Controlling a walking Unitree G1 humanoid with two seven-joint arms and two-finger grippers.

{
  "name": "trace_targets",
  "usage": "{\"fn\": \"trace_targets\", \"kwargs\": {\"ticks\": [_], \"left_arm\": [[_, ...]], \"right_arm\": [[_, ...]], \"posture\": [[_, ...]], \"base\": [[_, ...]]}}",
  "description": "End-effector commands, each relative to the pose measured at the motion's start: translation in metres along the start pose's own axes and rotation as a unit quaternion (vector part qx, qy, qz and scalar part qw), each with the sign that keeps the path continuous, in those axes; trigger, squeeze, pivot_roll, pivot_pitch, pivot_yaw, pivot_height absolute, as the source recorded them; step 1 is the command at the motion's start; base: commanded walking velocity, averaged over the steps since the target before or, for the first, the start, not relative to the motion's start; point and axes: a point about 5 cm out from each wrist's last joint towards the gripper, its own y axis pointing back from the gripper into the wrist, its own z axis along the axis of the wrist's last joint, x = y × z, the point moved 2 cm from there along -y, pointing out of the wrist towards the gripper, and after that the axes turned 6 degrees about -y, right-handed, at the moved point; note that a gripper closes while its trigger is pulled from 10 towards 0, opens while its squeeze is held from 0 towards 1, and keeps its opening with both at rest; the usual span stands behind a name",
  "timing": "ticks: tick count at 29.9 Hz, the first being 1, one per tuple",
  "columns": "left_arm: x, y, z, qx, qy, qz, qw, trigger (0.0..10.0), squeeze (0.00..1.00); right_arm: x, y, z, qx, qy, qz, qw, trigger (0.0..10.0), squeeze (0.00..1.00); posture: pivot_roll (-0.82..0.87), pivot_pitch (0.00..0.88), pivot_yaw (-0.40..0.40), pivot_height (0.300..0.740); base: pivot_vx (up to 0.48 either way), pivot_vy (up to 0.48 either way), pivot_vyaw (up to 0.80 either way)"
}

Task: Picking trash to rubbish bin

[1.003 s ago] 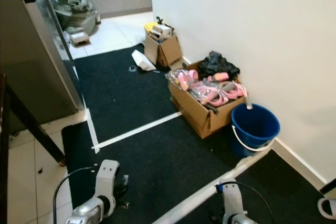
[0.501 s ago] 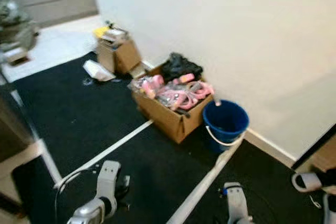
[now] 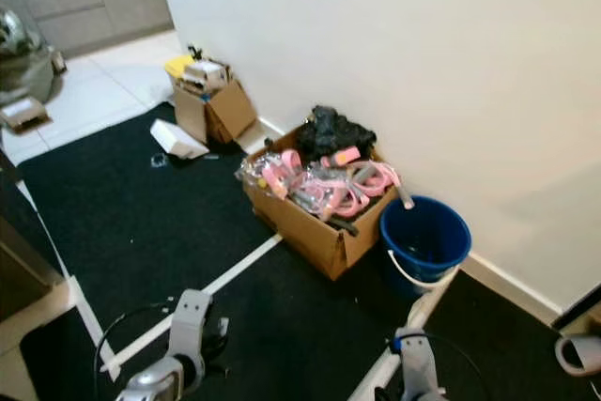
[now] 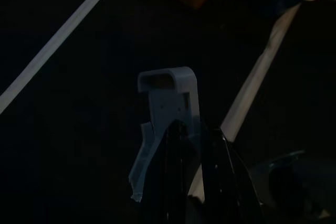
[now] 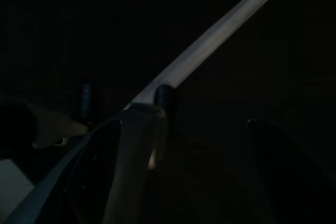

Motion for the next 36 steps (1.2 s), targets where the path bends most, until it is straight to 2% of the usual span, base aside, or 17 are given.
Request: {"fn": "trace_targets", "kwargs": {"ticks": [1, 20, 22, 36], "left_arm": [[0.0016, 0.0023, -0.0056, 0.008, -0.002, 0.001, 1.0, 10.0, 0.0], [-0.0008, 0.0011, -0.0056, 0.009, -0.002, 0.0, 1.0, 10.0, 0.0], [0.0014, 0.0007, -0.0054, 0.012, -0.005, 0.018, 1.0, 10.0, 0.0], [0.0047, 0.0005, -0.0001, -0.005, 0.0, 0.033, 0.999, 10.0, 0.0]], "right_arm": [[0.004, -0.0002, -0.0121, 0.019, 0.003, 0.003, 1.0, 10.0, 0.0], [0.0021, 0.0001, -0.0116, 0.015, 0.004, -0.002, 1.0, 10.0, 0.0], [0.0007, 0.0004, -0.0109, 0.015, 0.006, -0.002, 1.0, 10.0, 0.0], [0.0004, 0.0001, -0.006, 0.009, 0.008, 0.003, 1.0, 10.0, 0.0]], "posture": [[-0.11, 0.085, 0.02, 0.74], [-0.11, 0.075, 0.02, 0.74], [-0.11, 0.07, 0.019, 0.74], [-0.11, 0.062, 0.016, 0.74]], "base": [[0.345, 0.0, 0.0], [0.337, 0.0, 0.0], [0.0, 0.0, 0.0], [0.0, 0.0, 0.0]]}}
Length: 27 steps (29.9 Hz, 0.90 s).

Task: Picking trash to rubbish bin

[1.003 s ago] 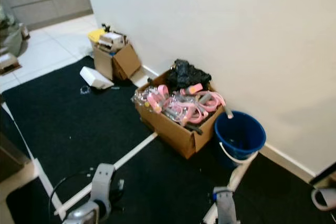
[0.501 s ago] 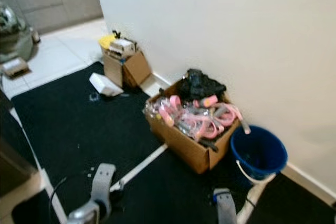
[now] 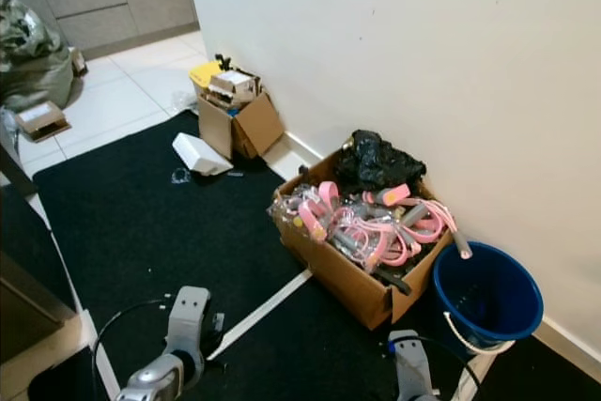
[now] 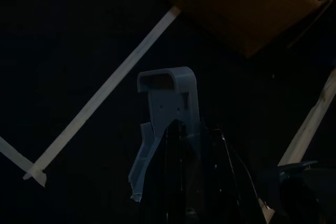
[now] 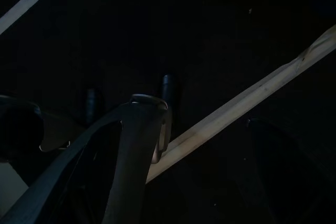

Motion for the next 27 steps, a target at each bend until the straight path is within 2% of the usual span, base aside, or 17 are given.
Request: {"fn": "trace_targets", "kwargs": {"ticks": [1, 5, 13, 16, 27], "left_arm": [[0.0026, 0.0032, -0.0075, 0.008, 0.005, 0.008, 1.0, 10.0, 0.0], [0.0035, 0.003, -0.0065, 0.007, 0.007, 0.009, 1.0, 10.0, 0.0], [0.0016, 0.0016, -0.0057, 0.008, 0.008, 0.015, 1.0, 10.0, 0.0], [0.0033, 0.0004, -0.0056, 0.015, 0.029, 0.027, 0.999, 10.0, 0.0], [0.0024, -0.0011, -0.0022, 0.012, 0.047, 0.02, 0.999, 10.0, 0.0]], "right_arm": [[-0.0017, 0.0008, -0.0044, 0.007, 0.002, -0.002, 1.0, 10.0, 0.0], [-0.0012, 0.0005, -0.0022, 0.005, 0.009, 0.0, 1.0, 10.0, 0.0], [0.0032, -0.0005, -0.002, 0.007, 0.007, 0.008, 1.0, 10.0, 0.0], [0.0036, -0.0008, -0.0012, 0.005, -0.002, 0.008, 1.0, 10.0, 0.0], [0.0035, -0.001, 0.0044, -0.006, -0.008, 0.009, 1.0, 10.0, 0.0]], "posture": [[-0.11, 0.063, 0.016, 0.74], [-0.11, 0.066, 0.017, 0.74], [-0.12, 0.067, 0.024, 0.74], [-0.13, 0.067, 0.029, 0.74], [-0.12, 0.06, 0.034, 0.74]], "base": [[0.0, 0.0, 0.0], [0.0, 0.0, 0.0], [0.0, 0.0, 0.8], [0.0, 0.0, 0.8], [0.0, 0.0, 0.8]]}}
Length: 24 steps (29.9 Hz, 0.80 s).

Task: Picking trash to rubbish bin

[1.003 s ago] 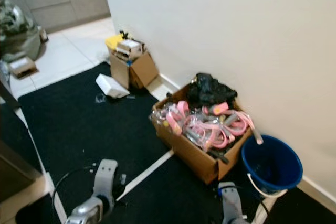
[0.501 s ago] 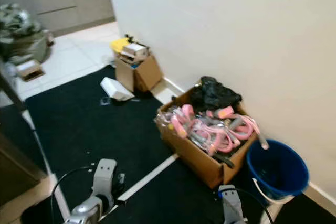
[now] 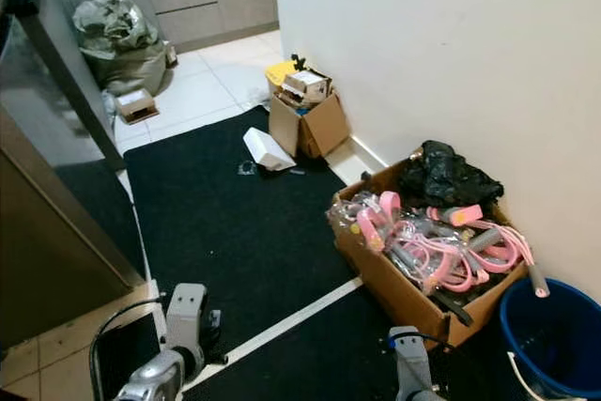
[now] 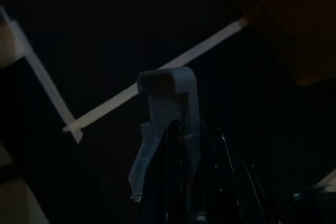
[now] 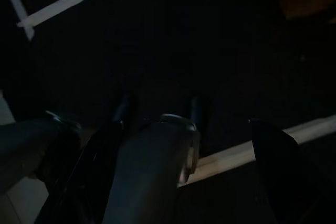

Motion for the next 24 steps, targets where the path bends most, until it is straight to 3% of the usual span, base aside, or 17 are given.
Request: {"fn": "trace_targets", "kwargs": {"ticks": [1, 6, 24], "left_arm": [[-0.001, 0.002, -0.008, 0.015, 0.009, -0.002, 1.0, 10.0, 0.0], [0.001, 0.002, -0.003, -0.001, -0.016, 0.004, 1.0, 10.0, 0.0], [-0.008, 0.0, -0.001, -0.005, -0.019, -0.022, 1.0, 10.0, 0.0]], "right_arm": [[0.0, 0.0, 0.0, -0.001, -0.006, 0.002, 1.0, 10.0, 0.0], [0.002, -0.001, 0.004, -0.005, -0.005, 0.005, 1.0, 10.0, 0.0], [0.007, -0.001, 0.02, -0.023, 0.001, 0.028, 0.999, 10.0, 0.0]], "posture": [[-0.12, 0.06, 0.034, 0.74], [-0.12, 0.058, 0.034, 0.74], [-0.13, 0.058, 0.035, 0.74]], "base": [[0.0, 0.0, 0.8], [0.0, 0.0, 0.8], [0.0, 0.0, 0.8]]}}
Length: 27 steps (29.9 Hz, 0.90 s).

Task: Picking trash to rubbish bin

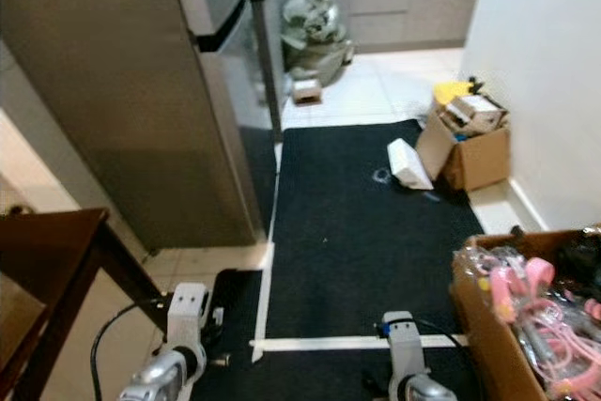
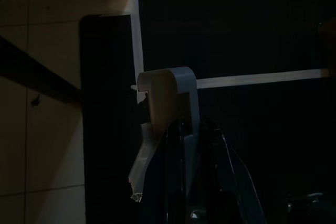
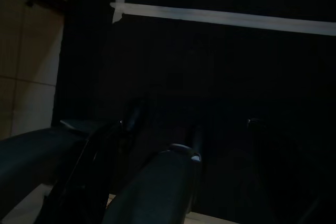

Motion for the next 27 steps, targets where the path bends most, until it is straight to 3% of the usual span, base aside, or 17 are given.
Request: {"fn": "trace_targets", "kwargs": {"ticks": [1, 3, 7, 14, 22, 27], "left_arm": [[-0.003, 0.0, -0.002, 0.008, -0.011, -0.01, 1.0, 10.0, 0.0], [-0.003, 0.0, -0.002, 0.009, -0.012, -0.011, 1.0, 10.0, 0.0], [-0.011, 0.001, -0.015, 0.052, -0.059, -0.034, 0.996, 10.0, 0.0], [-0.006, 0.002, -0.016, 0.056, -0.061, -0.019, 0.996, 10.0, 0.0], [-0.005, 0.001, -0.013, 0.05, -0.072, -0.017, 0.996, 10.0, 0.0], [-0.007, 0.0, -0.013, 0.051, -0.071, -0.018, 0.996, 10.0, 0.0]], "right_arm": [[0.001, 0.0, 0.0, 0.001, -0.004, 0.004, 1.0, 10.0, 0.0], [0.001, 0.0, 0.0, 0.001, -0.004, 0.004, 1.0, 10.0, 0.0], [0.0, 0.001, -0.001, 0.005, -0.001, 0.005, 1.0, 10.0, 0.0], [0.0, 0.001, -0.001, 0.005, 0.0, 0.006, 1.0, 10.0, 0.0], [-0.003, 0.002, 0.002, -0.001, -0.012, 0.0, 1.0, 10.0, 0.0], [-0.002, 0.002, 0.002, -0.001, -0.009, 0.002, 1.0, 10.0, 0.0]], "posture": [[-0.13, 0.056, 0.033, 0.74], [-0.13, 0.056, 0.033, 0.74], [-0.13, 0.058, 0.031, 0.74], [-0.13, 0.06, 0.033, 0.74], [-0.13, 0.057, 0.031, 0.74], [-0.14, 0.047, 0.029, 0.74]], "base": [[0.0, 0.0, 0.8], [0.0, 0.0, 0.8], [0.0, 0.0, 0.8], [0.0, 0.0, 0.76], [0.0, 0.0, 0.0], [0.0, -0.371, 0.0]]}}
